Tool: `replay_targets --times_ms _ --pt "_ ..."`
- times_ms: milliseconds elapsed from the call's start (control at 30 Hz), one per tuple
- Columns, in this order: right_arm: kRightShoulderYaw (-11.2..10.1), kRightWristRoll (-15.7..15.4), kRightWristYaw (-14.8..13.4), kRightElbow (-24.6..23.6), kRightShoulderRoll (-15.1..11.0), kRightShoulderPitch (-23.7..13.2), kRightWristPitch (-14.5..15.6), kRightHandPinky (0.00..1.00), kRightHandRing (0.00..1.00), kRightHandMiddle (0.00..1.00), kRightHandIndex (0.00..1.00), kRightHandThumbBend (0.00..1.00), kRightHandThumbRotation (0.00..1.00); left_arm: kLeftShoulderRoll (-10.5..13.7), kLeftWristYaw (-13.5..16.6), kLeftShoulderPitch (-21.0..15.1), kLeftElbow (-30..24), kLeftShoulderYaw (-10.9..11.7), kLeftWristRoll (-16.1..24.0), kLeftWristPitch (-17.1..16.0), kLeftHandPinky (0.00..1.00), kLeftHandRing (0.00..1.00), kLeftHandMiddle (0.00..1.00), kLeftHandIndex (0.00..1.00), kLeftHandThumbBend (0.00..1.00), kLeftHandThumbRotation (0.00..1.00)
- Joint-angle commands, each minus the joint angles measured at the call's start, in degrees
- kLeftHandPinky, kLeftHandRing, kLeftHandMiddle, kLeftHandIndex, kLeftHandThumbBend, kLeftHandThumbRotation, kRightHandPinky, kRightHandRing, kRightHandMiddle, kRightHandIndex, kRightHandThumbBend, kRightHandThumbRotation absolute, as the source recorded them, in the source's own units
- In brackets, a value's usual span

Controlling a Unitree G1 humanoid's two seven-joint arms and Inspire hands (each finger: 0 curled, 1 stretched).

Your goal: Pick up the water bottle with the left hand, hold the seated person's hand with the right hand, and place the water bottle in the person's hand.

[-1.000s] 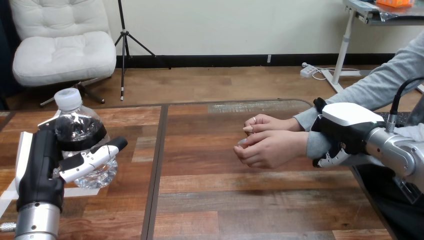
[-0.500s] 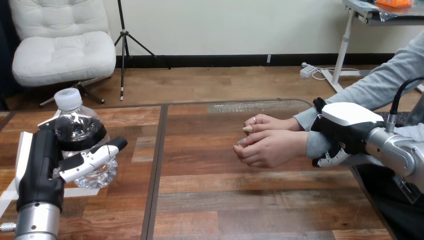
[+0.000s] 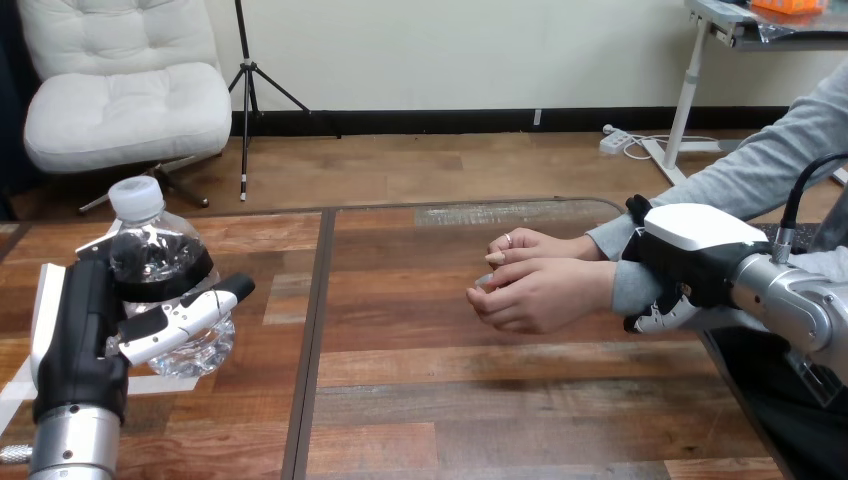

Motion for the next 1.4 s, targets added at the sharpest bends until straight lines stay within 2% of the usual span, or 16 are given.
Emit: replay_targets --times_ms 0,600,900,1000,1367 --pt "-2.2 1.9 -2.0 -1.0 -0.2 -2.8 -1.0 0.20 0.25 0.33 0.35 0.48 0.00 0.5 0.3 -3.5 -1.8 0.5 -0.8 -1.6 0.31 0.36 0.40 0.41 0.69 0.00" --pt "-3.0 1.9 -1.7 -1.5 -0.2 -3.0 -1.1 0.20 0.25 0.32 0.36 0.50 0.00 0.7 -0.1 -3.9 -1.0 0.1 -0.6 -3.1 0.31 0.36 0.40 0.41 0.68 0.00" --pt "-3.5 2.5 -0.9 -1.9 -0.2 -3.4 -1.2 0.19 0.25 0.32 0.35 0.48 0.00 0.3 -0.4 -4.5 -1.5 -0.4 -0.9 -1.5 0.30 0.36 0.39 0.41 0.69 0.00" --pt "-3.7 2.8 -0.5 -2.0 -0.1 -3.6 -1.1 0.20 0.25 0.32 0.35 0.48 0.00 0.2 -1.0 -4.9 -1.0 -0.6 -1.8 -2.1 0.30 0.35 0.39 0.41 0.68 0.00" --pt "-3.6 3.5 -0.5 -3.1 -0.3 -3.9 -1.7 0.25 0.29 0.36 0.36 0.47 0.00 -0.1 -1.3 -6.7 0.6 -1.5 -1.9 -2.9 0.31 0.36 0.39 0.40 0.68 0.00"
